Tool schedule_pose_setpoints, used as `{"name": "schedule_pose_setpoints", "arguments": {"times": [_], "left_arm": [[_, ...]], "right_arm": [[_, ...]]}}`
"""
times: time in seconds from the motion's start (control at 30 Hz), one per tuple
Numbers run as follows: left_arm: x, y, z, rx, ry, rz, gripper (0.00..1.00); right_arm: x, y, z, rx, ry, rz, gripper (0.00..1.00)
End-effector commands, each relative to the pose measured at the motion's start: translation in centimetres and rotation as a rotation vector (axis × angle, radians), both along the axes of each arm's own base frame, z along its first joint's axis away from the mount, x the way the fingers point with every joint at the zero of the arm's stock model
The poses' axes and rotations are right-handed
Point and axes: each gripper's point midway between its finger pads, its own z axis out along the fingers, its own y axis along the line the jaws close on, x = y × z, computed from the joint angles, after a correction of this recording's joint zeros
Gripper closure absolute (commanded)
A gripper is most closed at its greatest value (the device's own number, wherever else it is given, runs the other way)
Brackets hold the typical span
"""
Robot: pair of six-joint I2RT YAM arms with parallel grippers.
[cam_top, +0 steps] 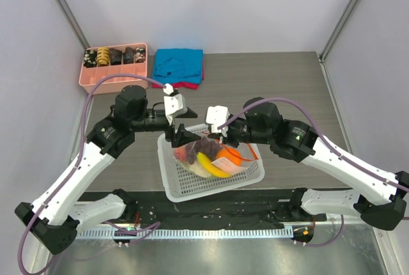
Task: Place the food in the zip-top bag and seal the zipper
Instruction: Zip the zipper food storage bag at the center of the board.
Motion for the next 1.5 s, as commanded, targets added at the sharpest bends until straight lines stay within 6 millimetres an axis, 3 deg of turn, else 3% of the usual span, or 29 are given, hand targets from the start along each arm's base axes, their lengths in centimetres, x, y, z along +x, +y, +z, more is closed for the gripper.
{"name": "schedule_pose_setpoints", "arguments": {"times": [0.0, 0.2, 0.4, 0.63, 0.7, 0.77, 0.8, 0.83, 1.0, 1.3, 1.47], "left_arm": [[-0.7, -1.0, -0.2, -0.007, -0.015, -0.064, 0.25], [-0.7, -1.5, -1.9, 0.027, 0.014, -0.085, 0.25], [-0.7, -1.8, -4.4, 0.073, 0.037, -0.101, 0.35], [-0.2, -2.7, -4.2, 0.054, 0.048, -0.083, 0.45], [-0.2, -2.8, -4.4, 0.051, 0.055, -0.076, 0.52], [-0.1, -2.8, -4.6, 0.051, 0.059, -0.066, 0.67], [-0.1, -2.6, -4.8, 0.052, 0.061, -0.055, 0.78], [-0.1, -2.5, -4.8, 0.053, 0.059, -0.051, 1.00], [-0.1, -1.6, -4.9, 0.052, 0.033, -0.004, 1.00], [-0.3, -0.8, -1.8, -0.013, 0.001, 0.031, 1.00], [-0.8, -0.2, -0.4, -0.052, -0.050, 0.033, 1.00]], "right_arm": [[-0.1, 1.9, 5.4, 0.149, -0.060, 0.053, 0.99], [0.0, 2.4, 5.4, 0.151, -0.057, 0.063, 0.99], [-0.1, 2.4, 5.3, 0.153, -0.053, 0.067, 0.99], [-0.2, 2.6, 5.0, 0.159, -0.033, 0.068, 0.99], [-0.3, 2.7, 5.0, 0.163, -0.025, 0.068, 0.99], [-0.3, 2.6, 5.0, 0.167, -0.022, 0.062, 0.99], [-0.3, 2.5, 5.1, 0.169, -0.024, 0.060, 0.99], [-0.3, 2.5, 4.9, 0.165, -0.022, 0.059, 0.99], [-0.2, 2.0, 4.1, 0.141, -0.029, 0.049, 0.99], [-0.1, -0.1, -0.3, 0.035, -0.045, 0.014, 0.99], [0.3, -1.0, -1.3, -0.008, -0.057, -0.017, 0.99]]}}
